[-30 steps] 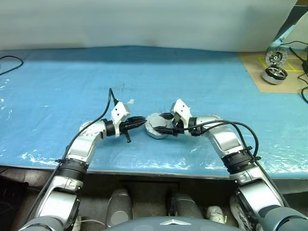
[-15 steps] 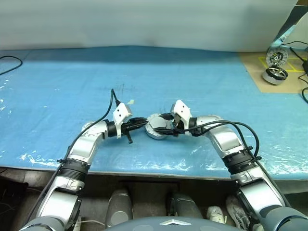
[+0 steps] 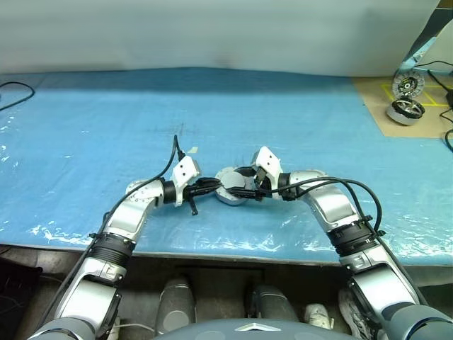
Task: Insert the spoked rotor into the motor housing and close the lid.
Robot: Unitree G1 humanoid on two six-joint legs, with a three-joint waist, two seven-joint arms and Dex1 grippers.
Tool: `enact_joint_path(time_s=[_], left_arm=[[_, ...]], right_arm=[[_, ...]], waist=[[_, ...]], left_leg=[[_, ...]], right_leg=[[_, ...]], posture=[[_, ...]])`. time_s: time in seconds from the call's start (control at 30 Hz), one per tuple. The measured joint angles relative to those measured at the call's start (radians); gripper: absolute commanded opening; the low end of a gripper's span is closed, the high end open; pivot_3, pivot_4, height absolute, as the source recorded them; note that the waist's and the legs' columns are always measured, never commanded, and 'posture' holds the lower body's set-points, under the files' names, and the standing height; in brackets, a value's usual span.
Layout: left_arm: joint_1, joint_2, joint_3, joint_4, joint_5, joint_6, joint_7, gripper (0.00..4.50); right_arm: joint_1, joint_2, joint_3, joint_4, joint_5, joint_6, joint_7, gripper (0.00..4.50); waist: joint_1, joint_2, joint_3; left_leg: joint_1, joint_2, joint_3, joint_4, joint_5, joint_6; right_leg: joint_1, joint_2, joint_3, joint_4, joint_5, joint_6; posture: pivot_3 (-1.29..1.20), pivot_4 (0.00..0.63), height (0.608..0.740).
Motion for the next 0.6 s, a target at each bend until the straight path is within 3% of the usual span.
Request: enact_joint_path(time_s=[0.1, 0.13, 0.23, 0.6], left_arm=[[0.001, 0.002, -0.002, 0.001, 0.002, -0.004, 0.0, 0.37], [0.001, 0.002, -0.003, 0.002, 0.003, -0.004, 0.0, 0.37], [0.0, -0.003, -0.005, 0.002, 0.003, -0.009, 0.001, 0.37], [0.001, -0.003, -0.011, 0.0, 0.008, -0.019, 0.002, 0.37]], right_arm=[[0.001, 0.005, -0.001, 0.005, 0.0, -0.029, -0.011, 2.92], [0.001, 0.008, -0.001, 0.01, 0.0, -0.037, -0.014, 3.63], [-0.007, 0.014, -0.003, 0.029, -0.011, -0.042, -0.055, 4.48], [-0.006, 0.023, -0.045, 0.043, 0.038, 0.025, -0.034, 4.48]], waist=[[-0.001, 0.0, 0.0], [-0.001, 0.0, 0.0], [0.0, 0.0, 0.0], [0.001, 0.0, 0.0]], left_leg=[[0.001, 0.0, 0.0, -0.001, 0.0, 0.0], [0.001, 0.0, 0.0, -0.001, 0.0, 0.0], [0.001, -0.001, 0.0, -0.002, 0.0, 0.0], [-0.003, -0.001, 0.0, -0.002, 0.0, 0.0]], right_leg=[[0.0, 0.0, 0.0, 0.0, 0.0, 0.0], [0.0, 0.0, 0.0, 0.0, 0.0, 0.0], [0.0, 0.0, 0.0, 0.0, -0.001, 0.002], [-0.002, -0.001, 0.0, -0.002, -0.001, 0.001]], posture=[[0.0, 0.15, 0.74], [0.0, 0.15, 0.74], [0.0, 0.15, 0.74], [0.0, 0.15, 0.74]])
